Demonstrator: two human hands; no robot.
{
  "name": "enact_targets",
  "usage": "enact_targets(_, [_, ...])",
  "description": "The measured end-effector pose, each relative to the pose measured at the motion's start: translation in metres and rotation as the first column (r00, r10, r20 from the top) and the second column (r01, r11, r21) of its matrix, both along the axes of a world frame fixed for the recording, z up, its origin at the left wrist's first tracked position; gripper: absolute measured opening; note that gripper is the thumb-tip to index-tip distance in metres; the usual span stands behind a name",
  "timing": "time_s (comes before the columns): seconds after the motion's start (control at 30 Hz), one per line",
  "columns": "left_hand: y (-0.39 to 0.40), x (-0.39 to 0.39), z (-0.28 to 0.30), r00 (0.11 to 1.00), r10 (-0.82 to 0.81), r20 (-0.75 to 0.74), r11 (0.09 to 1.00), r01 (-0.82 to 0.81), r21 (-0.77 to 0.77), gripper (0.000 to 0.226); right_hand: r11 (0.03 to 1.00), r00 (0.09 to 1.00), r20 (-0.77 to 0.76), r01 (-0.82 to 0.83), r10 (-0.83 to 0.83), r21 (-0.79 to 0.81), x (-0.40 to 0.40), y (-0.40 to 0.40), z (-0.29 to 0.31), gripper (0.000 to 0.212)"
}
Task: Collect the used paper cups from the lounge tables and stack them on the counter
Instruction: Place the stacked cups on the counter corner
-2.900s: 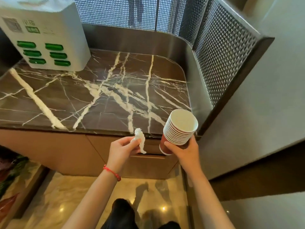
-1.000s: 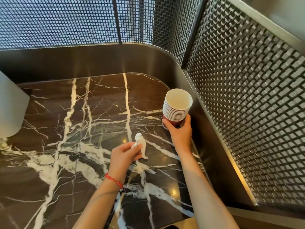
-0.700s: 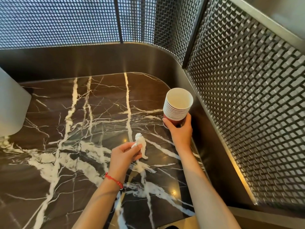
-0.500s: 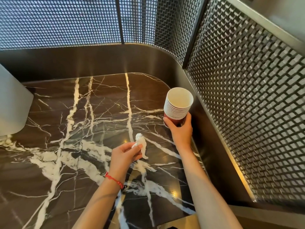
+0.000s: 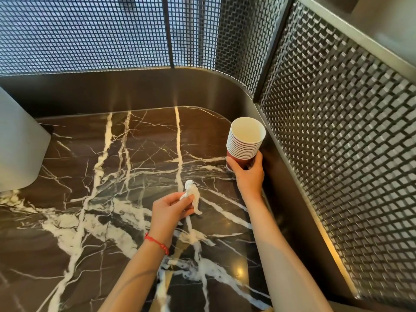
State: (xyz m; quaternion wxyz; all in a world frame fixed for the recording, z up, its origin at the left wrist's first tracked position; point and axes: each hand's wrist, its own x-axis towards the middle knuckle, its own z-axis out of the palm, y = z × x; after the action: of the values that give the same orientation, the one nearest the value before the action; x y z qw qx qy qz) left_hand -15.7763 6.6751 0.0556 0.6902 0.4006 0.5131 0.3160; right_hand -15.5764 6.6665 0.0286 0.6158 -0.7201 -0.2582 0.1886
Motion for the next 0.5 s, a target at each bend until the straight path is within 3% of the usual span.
enact_targets(0.5, [0.050,0.028,-0.004,0.997,0.035,0.064,0.999,-0.034,-0.020,0.017,1.000,1.000,-0.006,0.020,-0.020,-0.006,0.022,0.070,-0.004,0.074])
